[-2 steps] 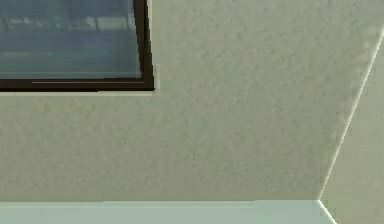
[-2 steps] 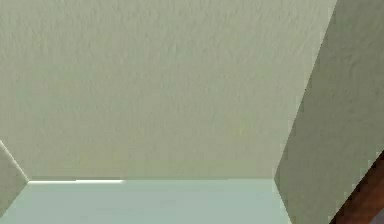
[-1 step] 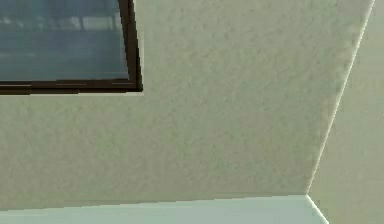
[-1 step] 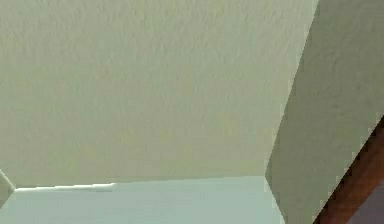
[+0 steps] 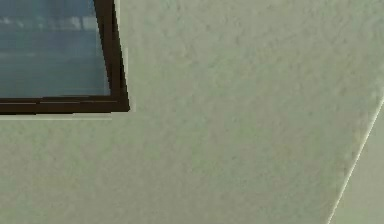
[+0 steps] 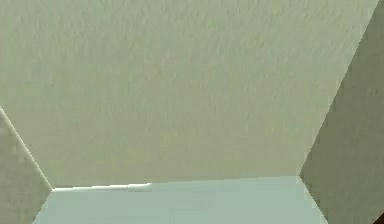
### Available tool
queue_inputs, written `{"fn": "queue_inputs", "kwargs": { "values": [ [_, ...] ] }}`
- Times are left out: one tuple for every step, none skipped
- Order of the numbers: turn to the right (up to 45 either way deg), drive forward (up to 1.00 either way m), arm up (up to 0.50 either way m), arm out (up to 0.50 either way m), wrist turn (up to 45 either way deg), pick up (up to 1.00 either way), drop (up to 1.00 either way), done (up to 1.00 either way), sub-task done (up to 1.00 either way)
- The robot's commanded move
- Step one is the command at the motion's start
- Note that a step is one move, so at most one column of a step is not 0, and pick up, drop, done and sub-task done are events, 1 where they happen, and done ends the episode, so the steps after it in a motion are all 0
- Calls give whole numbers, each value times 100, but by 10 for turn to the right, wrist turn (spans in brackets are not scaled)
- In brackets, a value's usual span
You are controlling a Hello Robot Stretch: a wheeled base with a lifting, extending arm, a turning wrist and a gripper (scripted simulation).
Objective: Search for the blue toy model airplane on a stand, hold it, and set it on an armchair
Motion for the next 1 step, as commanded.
{"fn": "queue_inputs", "kwargs": {
  "values": [
    [-420, 0, 0, 0, 0, 0, 0, 0, 0]
  ]
}}
